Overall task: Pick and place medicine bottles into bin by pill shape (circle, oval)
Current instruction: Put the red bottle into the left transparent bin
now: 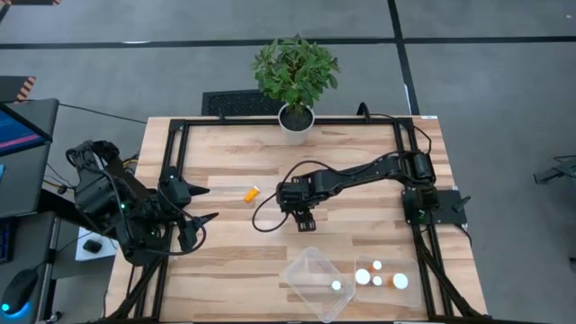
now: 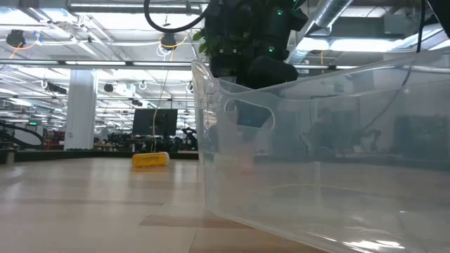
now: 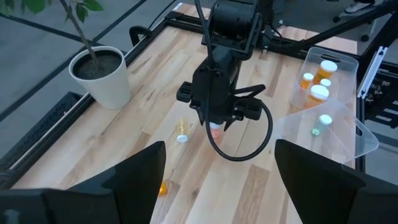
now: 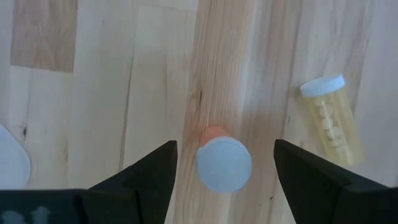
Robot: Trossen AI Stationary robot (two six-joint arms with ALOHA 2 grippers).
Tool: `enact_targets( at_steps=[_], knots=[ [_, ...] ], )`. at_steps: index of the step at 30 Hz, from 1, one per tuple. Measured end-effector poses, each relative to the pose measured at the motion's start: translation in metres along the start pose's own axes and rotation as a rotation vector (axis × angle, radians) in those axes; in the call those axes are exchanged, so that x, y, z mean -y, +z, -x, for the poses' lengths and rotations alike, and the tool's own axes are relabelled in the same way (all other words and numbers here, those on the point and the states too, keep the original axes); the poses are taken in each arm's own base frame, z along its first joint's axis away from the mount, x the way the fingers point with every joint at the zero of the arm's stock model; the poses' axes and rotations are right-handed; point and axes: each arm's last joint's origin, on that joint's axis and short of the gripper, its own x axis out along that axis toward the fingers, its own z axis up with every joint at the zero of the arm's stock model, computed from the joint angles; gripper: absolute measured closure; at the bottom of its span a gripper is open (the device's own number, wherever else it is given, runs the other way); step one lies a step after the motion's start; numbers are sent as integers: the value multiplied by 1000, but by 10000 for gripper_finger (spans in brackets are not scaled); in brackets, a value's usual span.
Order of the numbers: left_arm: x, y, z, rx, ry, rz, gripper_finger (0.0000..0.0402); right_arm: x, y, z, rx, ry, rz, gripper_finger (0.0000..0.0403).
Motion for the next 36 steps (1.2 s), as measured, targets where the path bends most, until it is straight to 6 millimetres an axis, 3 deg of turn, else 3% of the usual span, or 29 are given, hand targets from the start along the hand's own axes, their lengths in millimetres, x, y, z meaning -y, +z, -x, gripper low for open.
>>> enact_targets(
  at_steps=[5, 20, 28, 32, 36],
  knots=[
    [0, 0, 0, 0, 0, -3, 107, 0, -1, 0, -12, 1, 0, 148],
    [0, 0, 0, 0, 1, -8, 107, -2, -1, 0, -13, 3, 7, 272],
    [0, 0, 0, 0, 1, -9, 107, -7, -1, 2, -11, 7, -8, 281],
    [0, 0, 0, -6, -3, -27, 107, -11, 1, 17, 28, 8, -18, 281],
    [0, 0, 0, -6, -3, -37, 107, -13, 2, 47, 99, 9, -74, 283]
  ],
)
